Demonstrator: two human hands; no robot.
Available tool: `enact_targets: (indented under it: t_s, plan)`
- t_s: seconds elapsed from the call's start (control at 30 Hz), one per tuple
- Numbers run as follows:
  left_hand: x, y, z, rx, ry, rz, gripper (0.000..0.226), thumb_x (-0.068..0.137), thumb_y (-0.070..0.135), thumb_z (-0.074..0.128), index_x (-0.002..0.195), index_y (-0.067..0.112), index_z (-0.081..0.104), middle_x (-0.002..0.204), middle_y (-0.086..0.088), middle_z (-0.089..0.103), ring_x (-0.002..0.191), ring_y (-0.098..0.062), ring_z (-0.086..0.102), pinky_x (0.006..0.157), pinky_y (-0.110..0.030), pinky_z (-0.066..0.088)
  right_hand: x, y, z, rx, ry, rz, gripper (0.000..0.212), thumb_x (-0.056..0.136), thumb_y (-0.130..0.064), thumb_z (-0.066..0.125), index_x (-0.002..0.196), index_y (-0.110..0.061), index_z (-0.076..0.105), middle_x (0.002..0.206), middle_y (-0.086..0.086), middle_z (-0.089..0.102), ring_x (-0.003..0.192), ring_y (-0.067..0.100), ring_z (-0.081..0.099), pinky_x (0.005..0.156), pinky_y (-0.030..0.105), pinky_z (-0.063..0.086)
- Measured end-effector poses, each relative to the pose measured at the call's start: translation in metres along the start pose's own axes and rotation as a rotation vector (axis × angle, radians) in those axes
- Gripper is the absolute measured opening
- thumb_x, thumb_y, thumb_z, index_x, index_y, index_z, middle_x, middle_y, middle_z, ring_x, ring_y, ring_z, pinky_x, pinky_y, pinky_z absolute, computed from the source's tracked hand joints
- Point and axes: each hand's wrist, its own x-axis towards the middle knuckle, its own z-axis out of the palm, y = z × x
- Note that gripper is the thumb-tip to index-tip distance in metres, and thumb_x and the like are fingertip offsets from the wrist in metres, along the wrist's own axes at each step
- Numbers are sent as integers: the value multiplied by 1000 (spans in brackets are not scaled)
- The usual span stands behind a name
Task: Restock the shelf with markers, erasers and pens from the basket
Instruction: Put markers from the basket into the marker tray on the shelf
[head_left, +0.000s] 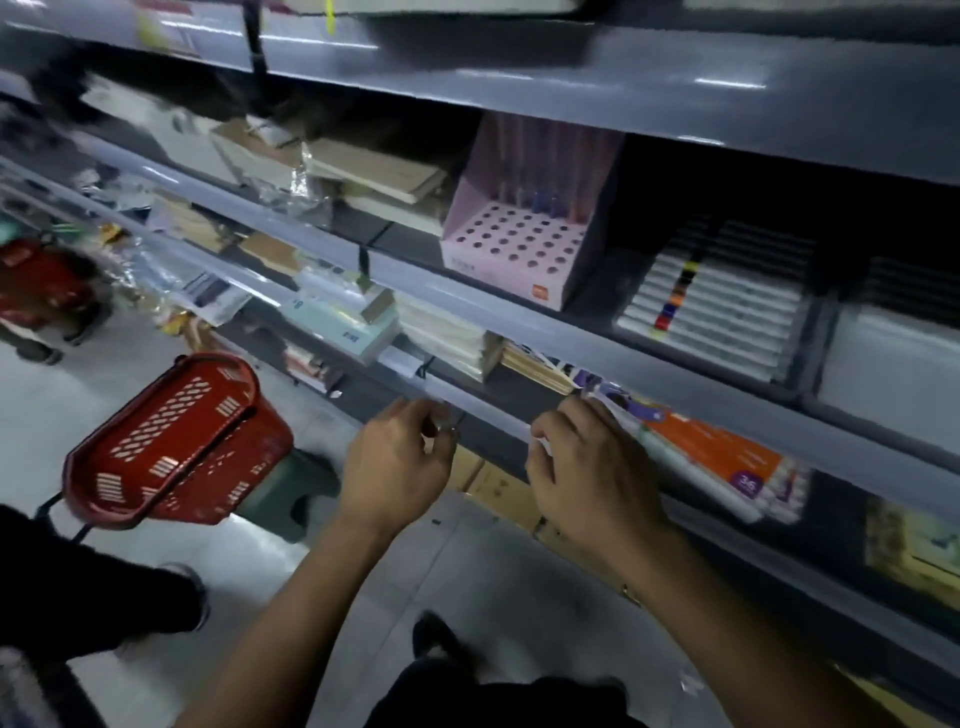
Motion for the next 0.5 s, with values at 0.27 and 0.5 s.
enact_targets:
  t_s: [0.27,0.5]
  plan:
    - [-20,-133,-54,65,-12,-225,24,94,27,64,116,19,71,105,-2,66,88,-24,65,72,-43,57,43,-85,81,-78,-166,-65,16,98,-35,53,100,-22,63,101,-3,56,93,14,50,72,26,42]
    - [-39,-267,-106,30,61,-403,23,96,27,64,116,17,70,112,-5,67,96,-29,66,69,-36,50,103,-203,161,-123,-297,-194,22,99,-32,49,98,-20,67,100,2,62,94,23,58,72,33,41]
